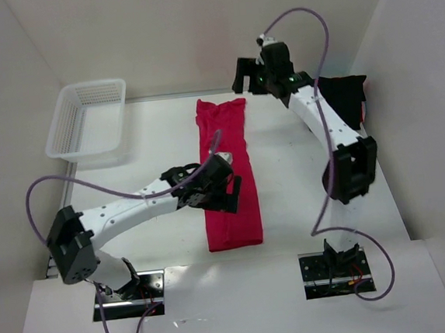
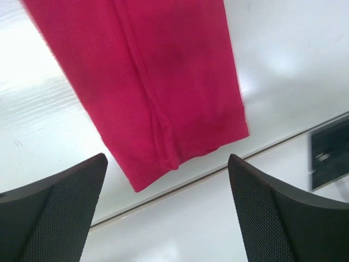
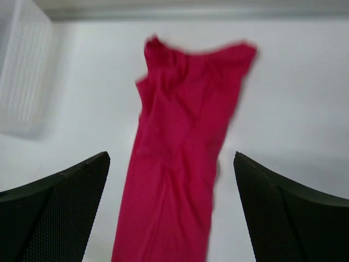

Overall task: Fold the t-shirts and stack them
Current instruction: Rotate the tshirt 90 degrees, then grab the bottom of the folded rectangular tshirt with both arms

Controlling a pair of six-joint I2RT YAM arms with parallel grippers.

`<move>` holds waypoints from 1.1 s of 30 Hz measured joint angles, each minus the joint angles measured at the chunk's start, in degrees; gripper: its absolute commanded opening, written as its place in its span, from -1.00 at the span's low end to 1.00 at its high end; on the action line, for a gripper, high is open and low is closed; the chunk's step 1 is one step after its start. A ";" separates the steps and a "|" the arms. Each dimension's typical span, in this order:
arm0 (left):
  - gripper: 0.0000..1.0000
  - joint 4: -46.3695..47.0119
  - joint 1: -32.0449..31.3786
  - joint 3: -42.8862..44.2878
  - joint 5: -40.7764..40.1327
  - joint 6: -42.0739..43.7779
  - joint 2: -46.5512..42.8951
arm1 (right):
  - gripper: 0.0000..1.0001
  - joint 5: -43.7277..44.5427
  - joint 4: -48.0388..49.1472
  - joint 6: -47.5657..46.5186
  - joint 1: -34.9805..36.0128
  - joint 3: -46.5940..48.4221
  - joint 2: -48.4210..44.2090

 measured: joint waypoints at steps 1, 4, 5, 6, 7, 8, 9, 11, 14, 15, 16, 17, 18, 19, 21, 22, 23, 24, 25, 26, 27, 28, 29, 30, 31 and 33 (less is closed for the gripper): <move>0.98 0.96 0.57 -1.57 -0.48 -1.05 -2.43 | 1.00 -0.94 1.31 0.81 -0.15 -7.58 -4.42; 0.98 4.68 2.36 -7.65 -1.68 -4.72 -11.45 | 1.00 -2.97 3.78 3.21 -0.63 -25.14 -13.97; 0.98 5.92 2.89 -9.94 -2.08 -5.42 -14.95 | 1.00 -3.56 4.13 3.72 -0.76 -29.27 -15.98; 0.98 6.40 3.13 -11.50 -2.38 -6.29 -17.84 | 1.00 -4.13 4.44 4.33 -0.87 -33.38 -18.05; 0.98 6.82 3.26 -12.74 -2.54 -6.88 -20.59 | 1.00 -4.63 4.33 4.94 -0.94 -36.94 -20.00; 0.98 6.97 3.43 -13.46 -2.60 -7.65 -22.49 | 1.00 -5.05 4.48 5.64 -1.05 -39.95 -21.75; 0.98 6.86 3.50 -13.75 -2.62 -7.93 -23.96 | 1.00 -5.46 4.72 6.38 -1.09 -43.34 -23.96; 0.98 7.04 3.56 -13.88 -2.29 -8.07 -25.07 | 1.00 -6.56 4.46 8.04 -1.14 -49.31 -29.11; 0.98 8.15 3.69 -15.72 -0.74 -8.11 -25.27 | 1.00 -8.28 3.91 11.19 -0.92 -57.18 -38.49; 0.98 8.31 3.85 -16.65 -0.07 -8.13 -25.24 | 1.00 -8.50 3.69 12.59 -0.57 -59.39 -41.66; 0.98 8.41 3.91 -17.77 0.72 -8.13 -25.22 | 1.00 -8.61 3.30 14.05 0.09 -61.16 -44.70; 0.98 8.59 4.00 -18.91 1.64 -8.07 -25.24 | 1.00 -8.68 3.10 15.52 1.03 -62.66 -47.41; 0.98 8.61 4.09 -19.87 2.51 -8.04 -25.24 | 1.00 -8.90 2.99 17.20 2.38 -64.24 -50.10; 0.98 8.70 4.13 -20.72 3.56 -8.02 -25.27 | 1.00 -9.16 2.67 19.17 3.80 -65.66 -52.57; 0.98 9.22 4.15 -22.32 5.31 -8.15 -25.83 | 1.00 -9.31 1.86 22.97 7.10 -68.06 -56.41; 0.98 9.42 4.15 -23.06 6.03 -8.31 -26.38 | 0.98 -9.25 1.64 24.81 8.68 -69.31 -57.66; 0.98 9.68 4.15 -24.02 6.80 -8.55 -27.28 | 0.98 -8.87 1.20 26.80 10.58 -70.73 -58.82; 0.98 9.97 4.15 -25.11 7.41 -8.94 -28.35 | 0.95 -8.52 0.07 28.74 12.59 -72.11 -59.93; 0.98 10.10 4.15 -26.18 8.00 -9.16 -29.55 | 0.95 -8.09 -1.09 30.73 14.40 -73.46 -60.87; 0.98 9.90 4.15 -26.95 8.37 -9.22 -30.47 | 0.93 -7.85 -2.16 32.26 15.87 -74.51 -61.68; 0.98 9.81 4.15 -27.50 8.85 -9.29 -31.36 | 0.90 -7.63 -3.26 33.73 17.14 -75.63 -62.42; 0.98 9.75 4.15 -27.78 9.29 -9.33 -31.89 | 0.90 -7.48 -4.15 35.01 17.88 -76.56 -62.97; 0.98 9.77 4.15 -27.89 9.68 -9.31 -32.30 | 0.90 -7.26 -4.70 36.02 18.27 -77.42 -63.36; 0.98 9.77 4.15 -27.89 9.94 -9.31 -32.41 | 0.88 -6.95 -5.11 36.79 18.51 -78.29 -63.54; 0.98 9.84 4.15 -27.89 10.19 -9.31 -32.37 | 0.88 -6.67 -5.60 37.59 18.73 -79.08 -63.43; 0.98 9.81 4.15 -27.89 10.60 -9.29 -31.36 | 0.88 -6.16 -6.23 38.38 19.02 -79.87 -62.18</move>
